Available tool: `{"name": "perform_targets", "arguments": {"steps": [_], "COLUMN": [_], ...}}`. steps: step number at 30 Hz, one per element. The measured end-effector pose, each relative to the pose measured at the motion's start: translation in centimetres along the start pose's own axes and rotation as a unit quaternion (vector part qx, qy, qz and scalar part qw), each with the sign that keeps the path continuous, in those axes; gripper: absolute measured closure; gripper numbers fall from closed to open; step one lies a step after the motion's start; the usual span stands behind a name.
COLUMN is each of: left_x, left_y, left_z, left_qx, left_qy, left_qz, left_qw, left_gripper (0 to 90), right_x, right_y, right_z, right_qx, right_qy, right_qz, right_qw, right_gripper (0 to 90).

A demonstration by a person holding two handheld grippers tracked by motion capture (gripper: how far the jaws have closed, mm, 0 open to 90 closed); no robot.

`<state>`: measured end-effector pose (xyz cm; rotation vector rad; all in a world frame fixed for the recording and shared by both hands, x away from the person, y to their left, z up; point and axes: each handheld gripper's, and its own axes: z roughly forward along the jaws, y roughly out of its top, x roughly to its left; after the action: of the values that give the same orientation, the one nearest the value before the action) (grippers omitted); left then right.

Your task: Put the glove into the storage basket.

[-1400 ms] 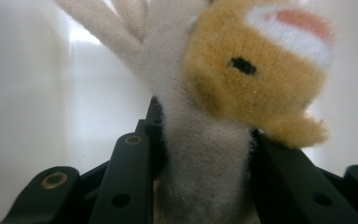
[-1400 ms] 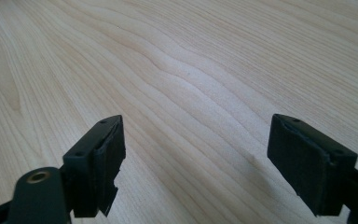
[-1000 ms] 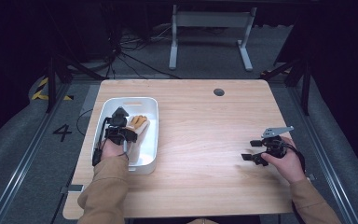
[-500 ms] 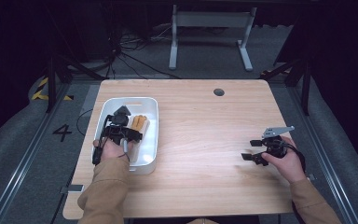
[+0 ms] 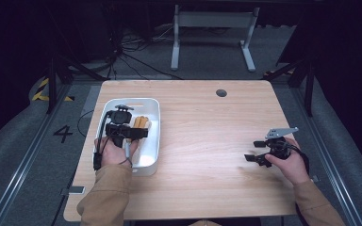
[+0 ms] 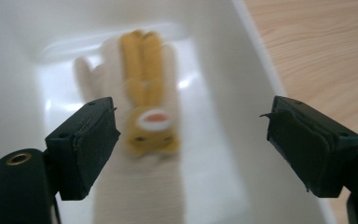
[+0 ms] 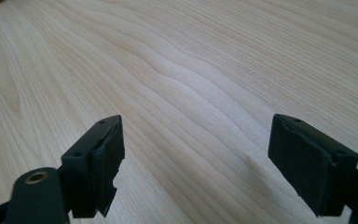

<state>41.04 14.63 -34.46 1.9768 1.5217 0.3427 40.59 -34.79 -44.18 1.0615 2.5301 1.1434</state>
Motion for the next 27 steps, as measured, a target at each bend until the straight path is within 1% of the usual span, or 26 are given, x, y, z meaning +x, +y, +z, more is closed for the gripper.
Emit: {"name": "perform_targets", "arguments": {"steps": [1, 2, 3, 4, 5, 6, 9, 11, 12, 14, 15, 16, 17, 18, 19, 20, 21, 23, 24, 25, 26, 27], "left_x": [-0.7, -2.2, -2.2, -3.9, -3.9, -4.7, -7.0, -8.4, -9.0, -10.2, -10.7, -11.7, -11.7, -12.6, -12.6, -13.1, -13.1, -13.5, -13.6, -13.6, -13.7, -13.7], "left_y": [0.0, 0.0, 0.0, -0.1, -0.1, -0.2, -0.5, -0.8, -1.0, -1.4, -1.5, -1.9, -1.9, -2.3, -2.3, -2.7, -2.7, -3.3, -3.8, -3.8, -4.4, -4.4], "left_z": [-0.2, -0.6, -0.6, -0.7, -0.7, -0.6, -0.1, 0.4, 0.7, 1.3, 1.6, 2.4, 2.4, 3.3, 3.3, 4.3, 4.3, 5.2, 6.0, 6.0, 6.7, 6.7], "left_qx": [-0.009, -0.021, -0.021, -0.026, -0.026, -0.028, -0.029, -0.027, -0.031, -0.034, -0.035, -0.035, -0.035, -0.027, -0.027, -0.012, -0.012, -0.010, -0.007, -0.007, -0.008, -0.008], "left_qy": [-0.010, -0.036, -0.036, -0.047, -0.047, -0.054, -0.078, -0.094, -0.103, -0.117, -0.126, -0.144, -0.144, -0.159, -0.159, -0.181, -0.181, -0.196, -0.208, -0.208, -0.216, -0.216], "left_qz": [0.011, 0.049, 0.049, 0.088, 0.088, 0.102, 0.135, 0.154, 0.163, 0.172, 0.177, 0.185, 0.185, 0.192, 0.192, 0.197, 0.197, 0.196, 0.195, 0.195, 0.193, 0.193], "left_qw": [0.9999, 0.9979, 0.9979, 0.9946, 0.9946, 0.9930, 0.9874, 0.9831, 0.9808, 0.9776, 0.9755, 0.9716, 0.9716, 0.9680, 0.9680, 0.9635, 0.9635, 0.9609, 0.9584, 0.9584, 0.9571, 0.9571], "left_gripper": [17.7, 18.4, 18.9, 19.0, 19.4, 19.4, 20.2, 20.8, 21.6, 23.2, 23.2, 24.1, 24.6, 24.6, 25.1, 26.8, 27.6, 28.0, 29.2, 30.0, 30.3, 30.5], "right_x": [0.0, -0.1, -0.1, -0.1, -0.1, -0.1, -0.1, -0.2, -0.2, -0.3, -0.3, -0.3, -0.3, -0.3, -0.3, -0.4, -0.4, -0.4, -0.4, -0.4, -0.4, -0.4], "right_y": [0.0, 0.0, 0.0, 0.0, 0.0, 0.0, -0.1, -0.2, -0.2, -0.3, -0.3, -0.4, -0.4, -0.4, -0.4, -0.5, -0.5, -0.5, -0.5, -0.5, -0.5, -0.5], "right_z": [0.0, -0.1, -0.1, -0.2, -0.2, -0.2, -0.3, -0.3, -0.3, -0.4, -0.4, -0.5, -0.5, -0.5, -0.5, -0.6, -0.6, -0.6, -0.5, -0.5, -0.4, -0.4], "right_qx": [-0.002, -0.002, -0.002, -0.003, -0.003, -0.005, -0.004, -0.005, -0.005, -0.004, -0.004, -0.006, -0.006, -0.005, -0.005, -0.006, -0.006, -0.006, -0.006, -0.006, -0.005, -0.005], "right_qy": [-0.001, 0.000, 0.000, -0.003, -0.003, -0.003, -0.003, -0.004, -0.004, -0.003, -0.003, -0.004, -0.004, -0.005, -0.005, -0.005, -0.005, -0.005, -0.004, -0.004, -0.005, -0.005], "right_qz": [0.002, 0.001, 0.001, 0.002, 0.002, 0.002, 0.001, 0.001, 0.003, 0.003, 0.003, 0.003, 0.003, 0.004, 0.004, 0.004, 0.004, 0.004, 0.005, 0.005, 0.004, 0.004], "right_qw": [1.0000, 1.0000, 1.0000, 1.0000, 1.0000, 1.0000, 1.0000, 1.0000, 1.0000, 1.0000, 1.0000, 1.0000, 1.0000, 1.0000, 1.0000, 1.0000, 1.0000, 1.0000, 1.0000, 1.0000, 1.0000, 1.0000], "right_gripper": [18.9, 18.9, 18.9, 18.9, 18.9, 18.8, 18.8, 18.7, 18.6, 18.6, 18.6, 18.6, 18.6, 18.6, 18.6, 18.6, 18.6, 18.6, 18.6, 18.6, 18.6, 18.6]}}
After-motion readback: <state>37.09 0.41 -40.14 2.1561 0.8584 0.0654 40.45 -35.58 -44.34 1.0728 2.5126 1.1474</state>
